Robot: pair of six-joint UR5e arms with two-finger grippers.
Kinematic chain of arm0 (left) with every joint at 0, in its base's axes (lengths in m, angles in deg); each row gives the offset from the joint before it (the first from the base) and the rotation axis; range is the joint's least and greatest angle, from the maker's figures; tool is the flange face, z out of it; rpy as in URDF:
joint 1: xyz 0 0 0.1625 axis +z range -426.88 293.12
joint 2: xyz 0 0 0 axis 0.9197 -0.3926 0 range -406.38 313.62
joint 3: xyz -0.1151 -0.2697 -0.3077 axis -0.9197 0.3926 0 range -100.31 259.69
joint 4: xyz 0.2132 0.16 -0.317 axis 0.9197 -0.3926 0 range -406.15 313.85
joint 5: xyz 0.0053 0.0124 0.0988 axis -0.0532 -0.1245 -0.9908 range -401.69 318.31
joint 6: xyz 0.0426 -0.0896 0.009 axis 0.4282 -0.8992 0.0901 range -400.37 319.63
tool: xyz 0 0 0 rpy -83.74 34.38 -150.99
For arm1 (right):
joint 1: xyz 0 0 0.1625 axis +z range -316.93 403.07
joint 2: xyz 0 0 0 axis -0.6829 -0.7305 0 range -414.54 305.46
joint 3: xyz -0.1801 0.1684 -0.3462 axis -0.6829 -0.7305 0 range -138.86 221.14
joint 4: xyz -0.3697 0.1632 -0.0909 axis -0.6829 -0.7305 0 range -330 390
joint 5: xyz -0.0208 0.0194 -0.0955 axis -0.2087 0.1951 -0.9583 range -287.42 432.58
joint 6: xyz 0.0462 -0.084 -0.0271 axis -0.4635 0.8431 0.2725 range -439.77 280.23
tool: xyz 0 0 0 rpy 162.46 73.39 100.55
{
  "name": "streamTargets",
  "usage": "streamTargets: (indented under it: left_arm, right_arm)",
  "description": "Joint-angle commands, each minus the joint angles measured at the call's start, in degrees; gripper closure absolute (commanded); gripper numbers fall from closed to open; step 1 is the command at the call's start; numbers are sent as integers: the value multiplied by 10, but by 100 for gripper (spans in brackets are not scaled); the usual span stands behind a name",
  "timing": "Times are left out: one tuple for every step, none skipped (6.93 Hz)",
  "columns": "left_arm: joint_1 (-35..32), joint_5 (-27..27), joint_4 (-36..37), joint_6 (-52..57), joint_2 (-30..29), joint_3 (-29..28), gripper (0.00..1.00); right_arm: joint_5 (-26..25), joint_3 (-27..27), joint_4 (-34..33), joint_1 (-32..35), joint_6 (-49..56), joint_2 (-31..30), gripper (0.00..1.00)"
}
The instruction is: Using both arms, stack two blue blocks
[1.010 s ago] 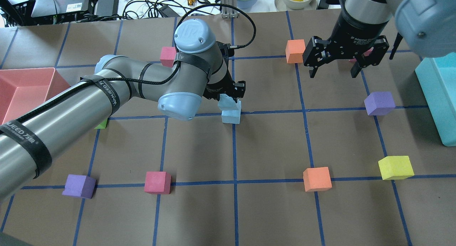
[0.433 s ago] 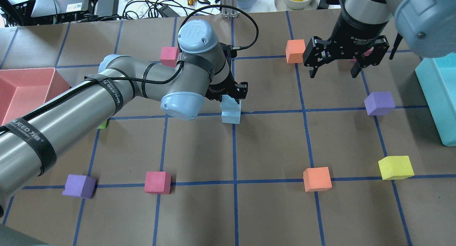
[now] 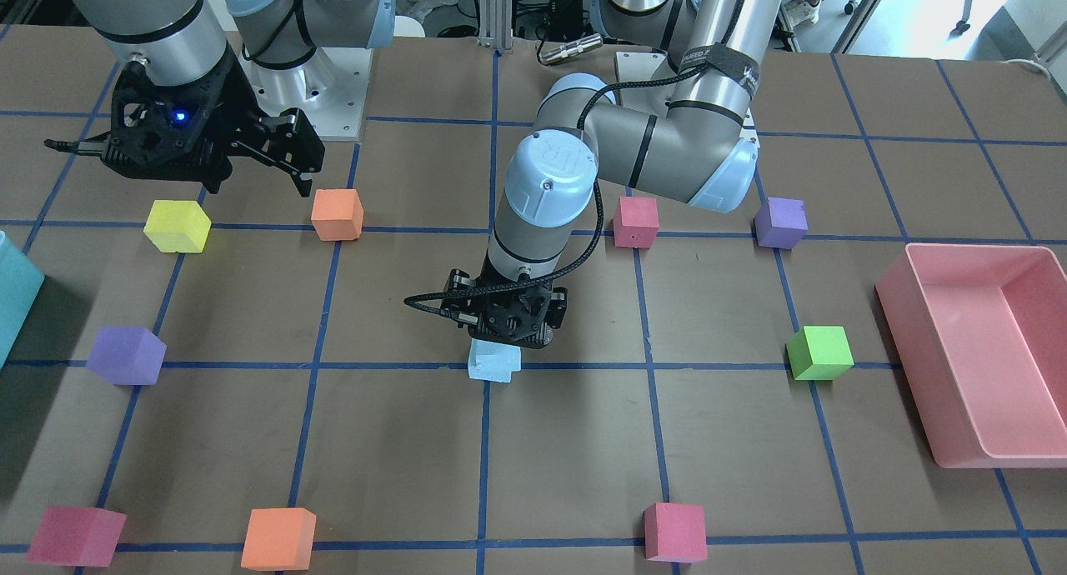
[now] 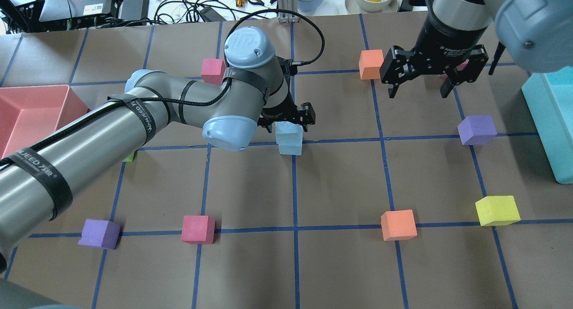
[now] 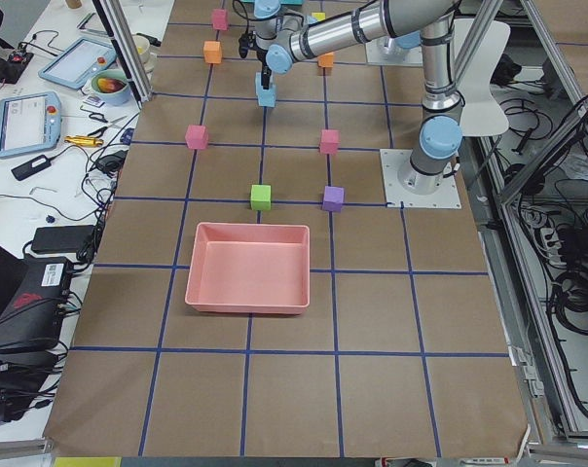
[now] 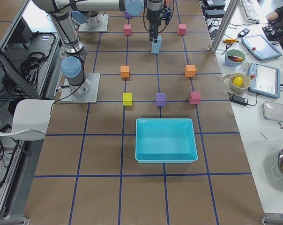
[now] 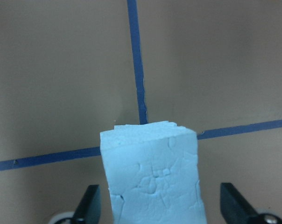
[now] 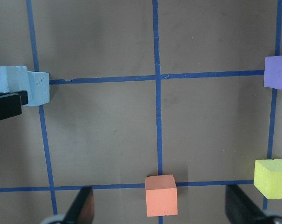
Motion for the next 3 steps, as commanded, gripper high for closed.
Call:
streamTargets:
  left_arm:
    - [4, 0, -22, 0, 13, -6, 0]
    - [13, -2, -79, 2, 40, -19, 0]
    - [39, -2, -160, 3, 69, -44, 0]
  right_arm:
    - [-1, 0, -9, -2, 0, 0, 0]
    - [-3, 0, -8, -2, 1, 0, 0]
    - [-12, 0, -7, -2, 1, 0, 0]
